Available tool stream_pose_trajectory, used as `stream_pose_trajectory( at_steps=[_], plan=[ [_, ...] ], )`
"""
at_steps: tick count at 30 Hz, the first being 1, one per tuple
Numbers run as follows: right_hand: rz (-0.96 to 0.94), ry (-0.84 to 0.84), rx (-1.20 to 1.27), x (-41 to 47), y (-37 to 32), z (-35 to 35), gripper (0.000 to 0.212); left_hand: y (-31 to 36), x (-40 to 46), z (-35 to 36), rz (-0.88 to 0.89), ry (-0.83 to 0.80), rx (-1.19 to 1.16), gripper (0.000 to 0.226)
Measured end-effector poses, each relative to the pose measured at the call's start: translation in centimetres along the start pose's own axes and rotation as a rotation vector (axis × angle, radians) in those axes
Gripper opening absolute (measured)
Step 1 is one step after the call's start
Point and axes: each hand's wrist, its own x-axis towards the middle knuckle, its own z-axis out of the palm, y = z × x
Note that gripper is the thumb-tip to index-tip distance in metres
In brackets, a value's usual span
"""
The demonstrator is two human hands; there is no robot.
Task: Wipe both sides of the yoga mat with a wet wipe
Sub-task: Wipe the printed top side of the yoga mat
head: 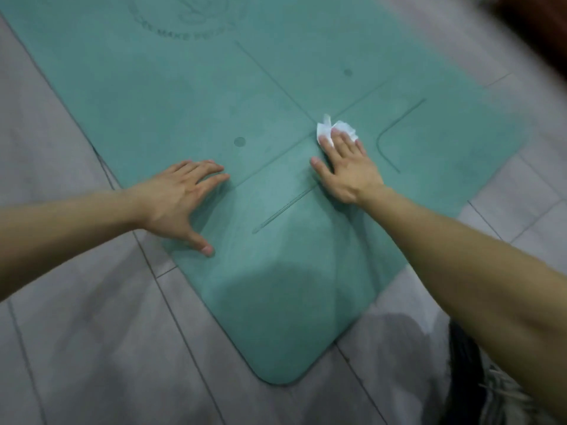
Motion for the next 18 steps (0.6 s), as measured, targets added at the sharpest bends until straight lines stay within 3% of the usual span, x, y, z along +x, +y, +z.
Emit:
stream_pose_trajectory(
  at_steps=[1, 2, 5, 6, 7, 8, 11, 12, 13, 14, 16, 17, 18],
  plan=[
    [-0.011, 0.008, 0.030, -1.2, -1.3, 0.5, 0.088, -0.2, 0.7, -0.4, -0.006, 0.013, -0.015, 0.149],
    [-0.142, 0.022, 0.030, -3.2, -3.4, 1.5, 0.090, -0.4, 1.5, -0.7, -0.022, 0.033, -0.037, 0.143],
    [-0.840, -0.095, -0.069, -9.2, -7.4, 4.3, 0.082, -0.9, 3.6, -1.1, -0.060, 0.072, -0.083, 0.122],
    [-0.957, -0.104, -0.101, -8.7, -6.8, 3.9, 0.077, -1.0, 4.1, -1.2, -0.066, 0.069, -0.089, 0.111],
    [-0.926, -0.081, -0.117, -6.7, -5.2, 3.1, 0.072, -1.0, 4.5, -1.4, -0.067, 0.064, -0.093, 0.097],
    [-0.753, -0.043, -0.116, -4.5, -3.5, 2.1, 0.069, -1.0, 4.8, -1.5, -0.062, 0.061, -0.099, 0.083],
    [0.002, 0.029, -0.022, 1.1, 1.3, -0.5, 0.073, -0.6, 5.2, -1.3, -0.051, 0.077, -0.126, 0.067],
    [0.135, 0.040, 0.031, 1.3, 0.8, -0.2, 0.079, -0.4, 5.2, -1.2, -0.059, 0.086, -0.124, 0.066],
    [0.119, 0.060, 0.053, 1.0, -0.9, 0.5, 0.086, -0.4, 5.2, -1.0, -0.065, 0.100, -0.120, 0.064],
    [-0.041, 0.062, 0.033, 0.2, -3.2, 1.2, 0.089, -0.4, 5.2, -0.9, -0.065, 0.117, -0.115, 0.061],
    [-0.543, -0.050, -0.066, -2.2, -6.2, 3.0, 0.084, -0.6, 5.2, -0.6, -0.068, 0.152, -0.110, 0.055],
    [-0.701, -0.069, -0.123, -2.1, -5.9, 3.0, 0.078, -0.7, 5.3, -0.6, -0.071, 0.166, -0.103, 0.053],
    [-0.721, -0.031, -0.152, -1.1, -4.7, 2.2, 0.074, -0.7, 5.4, -0.6, -0.069, 0.174, -0.096, 0.052]
  ],
)
